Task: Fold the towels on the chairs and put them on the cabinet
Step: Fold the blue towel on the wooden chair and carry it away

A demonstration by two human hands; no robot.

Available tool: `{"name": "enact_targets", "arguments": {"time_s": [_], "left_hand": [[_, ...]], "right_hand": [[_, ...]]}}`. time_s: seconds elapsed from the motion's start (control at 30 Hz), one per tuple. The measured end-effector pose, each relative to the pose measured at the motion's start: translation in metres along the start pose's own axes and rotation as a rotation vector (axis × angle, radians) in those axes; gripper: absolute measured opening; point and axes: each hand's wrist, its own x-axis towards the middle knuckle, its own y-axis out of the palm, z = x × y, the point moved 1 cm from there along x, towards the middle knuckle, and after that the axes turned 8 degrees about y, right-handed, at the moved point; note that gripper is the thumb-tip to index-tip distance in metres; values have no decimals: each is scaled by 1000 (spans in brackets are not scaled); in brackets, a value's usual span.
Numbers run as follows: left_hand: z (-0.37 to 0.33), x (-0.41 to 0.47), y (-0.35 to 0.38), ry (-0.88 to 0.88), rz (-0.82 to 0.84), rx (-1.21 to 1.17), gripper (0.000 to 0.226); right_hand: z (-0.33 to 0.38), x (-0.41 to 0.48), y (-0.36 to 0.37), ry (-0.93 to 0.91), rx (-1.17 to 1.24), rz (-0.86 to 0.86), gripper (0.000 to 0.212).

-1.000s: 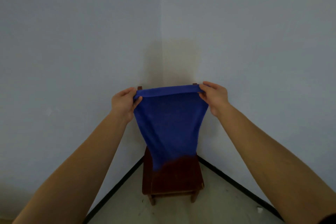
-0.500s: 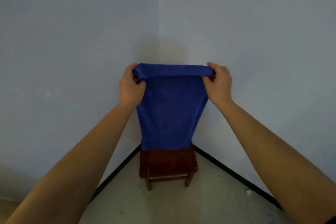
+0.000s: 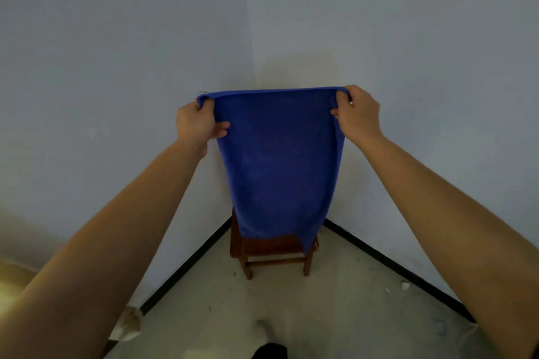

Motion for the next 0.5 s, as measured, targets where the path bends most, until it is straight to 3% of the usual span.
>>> {"name": "enact_targets", "arguments": {"time_s": [0.2,0.33,0.5], "left_hand": [[12,44,26,-135,121,-148,19],[26,69,44,-215,133,-249,13],[24,99,51,-110,85,-260,20]], "right_hand": [[-11,45,20,148,-138,150,37],[-18,69,36,4,-372,212,37],[-12,89,42,-211,-421,103,36]]}}
